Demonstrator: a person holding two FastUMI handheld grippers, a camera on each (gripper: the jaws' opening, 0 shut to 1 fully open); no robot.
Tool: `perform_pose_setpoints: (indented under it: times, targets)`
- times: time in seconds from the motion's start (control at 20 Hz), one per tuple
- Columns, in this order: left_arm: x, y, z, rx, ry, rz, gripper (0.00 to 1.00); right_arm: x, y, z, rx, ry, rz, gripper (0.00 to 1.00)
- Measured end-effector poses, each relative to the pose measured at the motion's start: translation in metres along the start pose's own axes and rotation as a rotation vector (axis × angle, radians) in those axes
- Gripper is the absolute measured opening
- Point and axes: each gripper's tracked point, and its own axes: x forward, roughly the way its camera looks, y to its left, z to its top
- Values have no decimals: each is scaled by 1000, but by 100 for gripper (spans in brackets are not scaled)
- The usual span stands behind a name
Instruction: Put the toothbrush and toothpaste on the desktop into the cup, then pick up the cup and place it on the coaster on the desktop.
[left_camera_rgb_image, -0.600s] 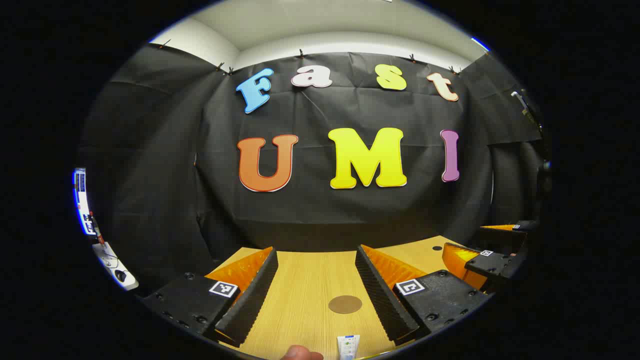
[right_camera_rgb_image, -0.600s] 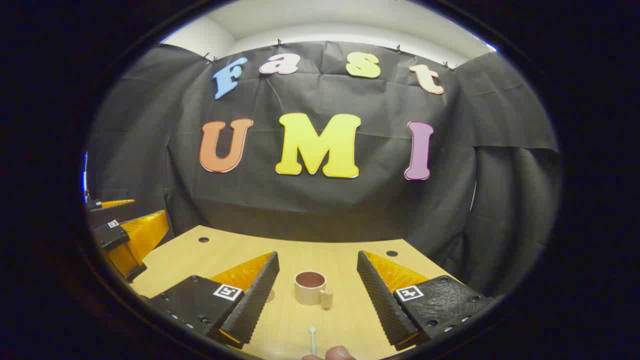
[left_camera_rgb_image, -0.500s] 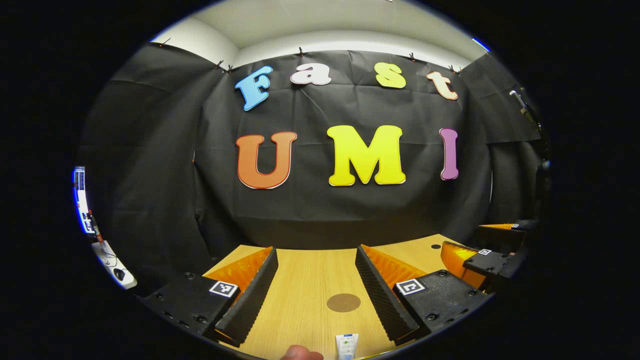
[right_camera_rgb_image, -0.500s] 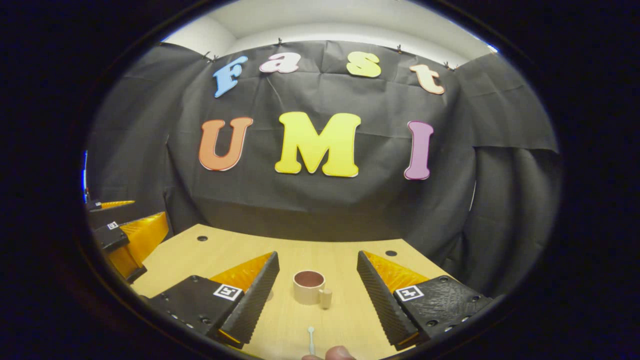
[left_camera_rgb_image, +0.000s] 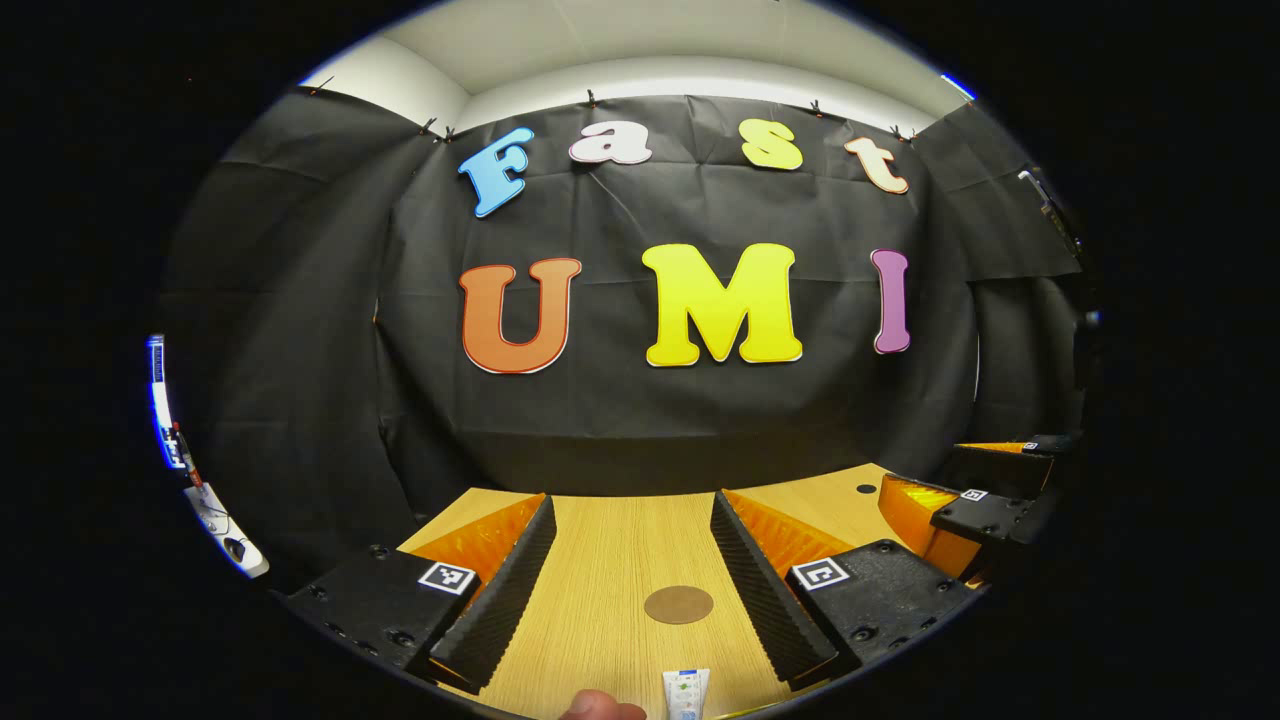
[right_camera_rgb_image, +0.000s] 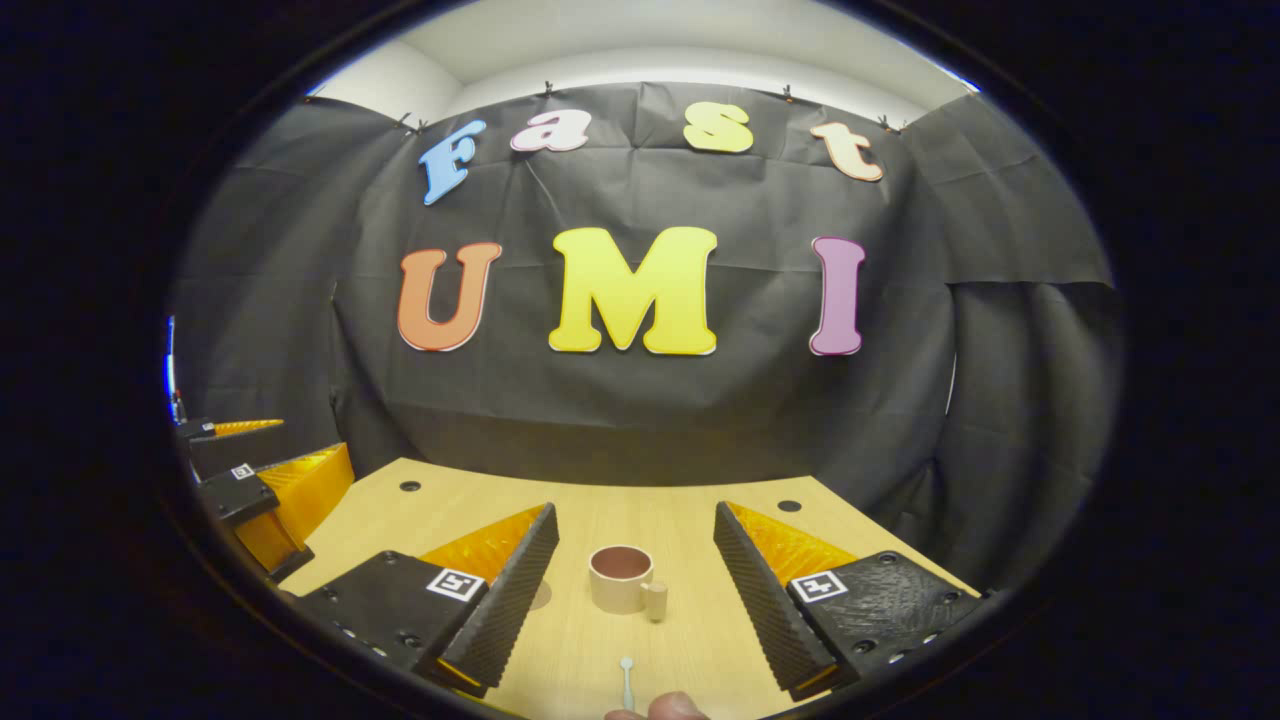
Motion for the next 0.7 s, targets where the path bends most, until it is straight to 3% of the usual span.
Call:
perform_pose_setpoints:
  times: [0.55,0.7]
  targets:
    - [0,-9,-12,-7,36,12,99,4,-8,-3,-10,16,8,98]
    - [-1,-11,-18,-12,53,13,99,6,-8,-8,-23,35,12,95]
